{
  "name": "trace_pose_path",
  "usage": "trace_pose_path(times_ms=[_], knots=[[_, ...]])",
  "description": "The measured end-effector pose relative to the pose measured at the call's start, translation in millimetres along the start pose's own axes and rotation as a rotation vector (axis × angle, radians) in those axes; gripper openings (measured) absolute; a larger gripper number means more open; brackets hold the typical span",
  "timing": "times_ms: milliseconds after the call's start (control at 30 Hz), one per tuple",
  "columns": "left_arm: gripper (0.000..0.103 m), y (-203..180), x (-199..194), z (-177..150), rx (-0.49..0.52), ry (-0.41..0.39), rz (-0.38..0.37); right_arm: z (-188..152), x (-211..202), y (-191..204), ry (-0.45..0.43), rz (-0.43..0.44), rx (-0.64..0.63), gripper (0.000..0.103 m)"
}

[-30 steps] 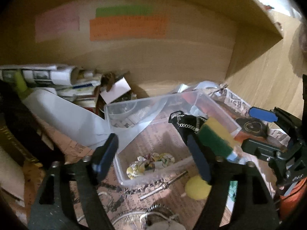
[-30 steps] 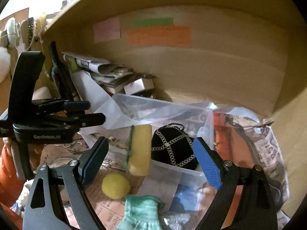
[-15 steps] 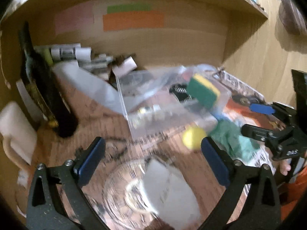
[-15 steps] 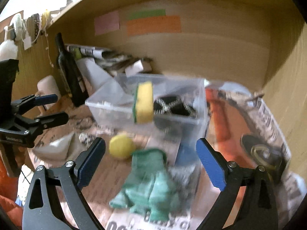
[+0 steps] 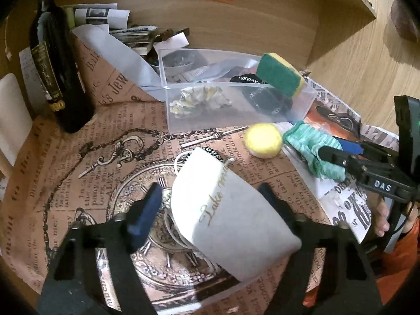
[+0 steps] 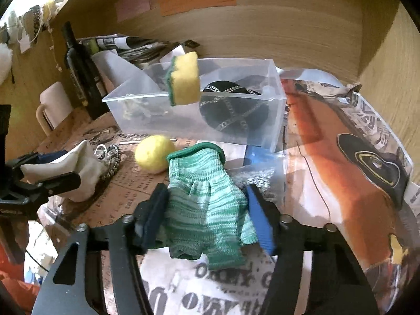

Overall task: Organize soft objects
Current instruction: 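Grasp the white 'Lake' bag with the left tool while the right tool grasps the green glove, then lower the white bag into the clear box with the left tool while the right tool drops the glove in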

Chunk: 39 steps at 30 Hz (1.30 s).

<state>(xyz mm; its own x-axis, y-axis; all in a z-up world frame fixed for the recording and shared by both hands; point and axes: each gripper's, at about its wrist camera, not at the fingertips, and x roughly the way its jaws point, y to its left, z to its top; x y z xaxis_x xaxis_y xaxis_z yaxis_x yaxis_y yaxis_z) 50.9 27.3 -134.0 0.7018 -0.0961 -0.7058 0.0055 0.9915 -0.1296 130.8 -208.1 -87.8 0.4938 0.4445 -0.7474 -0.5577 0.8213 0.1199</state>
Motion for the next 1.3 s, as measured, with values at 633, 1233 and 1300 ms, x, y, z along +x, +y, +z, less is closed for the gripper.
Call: trace_pose_path(times_ms=[633,1233,1300], knots=[[0.026,6,-41,39,-0.009,-0.146,-0.033,19,-50,-4,-0.161,-0.026,-0.004,0.006],[0.026,19,-18,130,-0.051,-0.263,-0.040,95,-51,-29,-0.359,-0.103,-0.018,0.006],[0.026,20,-8,139,-0.059,-0.253,-0.041,101,-44,-31,-0.357,-0.116,-0.029,0.006]])
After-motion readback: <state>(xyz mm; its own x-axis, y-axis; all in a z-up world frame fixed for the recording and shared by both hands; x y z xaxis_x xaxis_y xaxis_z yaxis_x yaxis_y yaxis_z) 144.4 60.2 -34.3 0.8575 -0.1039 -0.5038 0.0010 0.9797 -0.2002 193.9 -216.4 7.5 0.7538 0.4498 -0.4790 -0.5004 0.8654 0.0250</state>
